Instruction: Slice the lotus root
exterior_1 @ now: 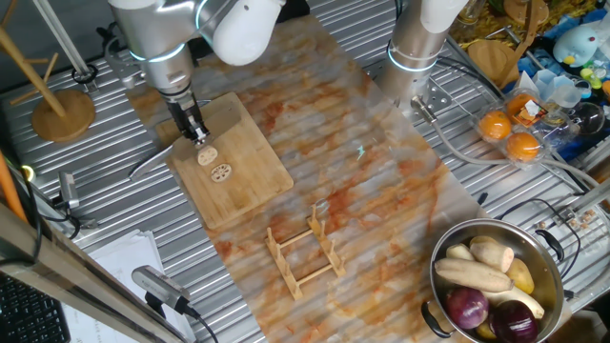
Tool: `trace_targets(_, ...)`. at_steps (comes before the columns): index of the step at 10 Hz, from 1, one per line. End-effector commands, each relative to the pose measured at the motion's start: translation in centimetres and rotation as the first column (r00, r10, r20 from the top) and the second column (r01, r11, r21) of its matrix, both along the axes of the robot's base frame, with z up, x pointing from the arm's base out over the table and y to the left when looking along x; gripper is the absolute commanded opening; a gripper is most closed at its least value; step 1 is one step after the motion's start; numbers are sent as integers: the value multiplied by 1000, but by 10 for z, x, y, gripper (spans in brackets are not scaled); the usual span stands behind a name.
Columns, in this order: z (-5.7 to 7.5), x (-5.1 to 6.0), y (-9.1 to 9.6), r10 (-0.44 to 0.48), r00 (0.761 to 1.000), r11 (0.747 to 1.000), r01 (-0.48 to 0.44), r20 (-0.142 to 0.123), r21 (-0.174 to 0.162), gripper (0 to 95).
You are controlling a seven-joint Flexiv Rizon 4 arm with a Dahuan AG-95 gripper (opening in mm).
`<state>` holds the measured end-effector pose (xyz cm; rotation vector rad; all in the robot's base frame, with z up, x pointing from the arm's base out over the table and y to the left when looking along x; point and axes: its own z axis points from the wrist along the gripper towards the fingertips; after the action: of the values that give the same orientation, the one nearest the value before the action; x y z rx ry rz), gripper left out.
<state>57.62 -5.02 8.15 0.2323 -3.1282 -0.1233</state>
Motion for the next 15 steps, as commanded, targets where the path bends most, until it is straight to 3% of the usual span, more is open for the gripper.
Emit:
trace_targets(1,-70,-7,2,9,1000,1000,-9,-5,7,0)
trace_targets(3,-73,-29,-1,13,1000,999,-13,-1,44,0)
trace_targets(6,-77,-49,-2,25,1000,999,-25,1,42,0)
trace_targets(7,-79,-49,-2,27,1000,999,-27,2,31,0)
trace_targets(9,-91,-47,-1,20,999,999,-21,32,25,0)
trace_targets(10,-90,-43,-1,18,999,999,-19,30,26,0)
trace_targets(12,-82,-25,1,4,1000,999,-5,22,32,0)
trace_targets(14,-84,-18,5,-6,1000,1000,5,26,28,0)
trace_targets(15,-77,-12,3,-3,1000,1000,3,5,18,0)
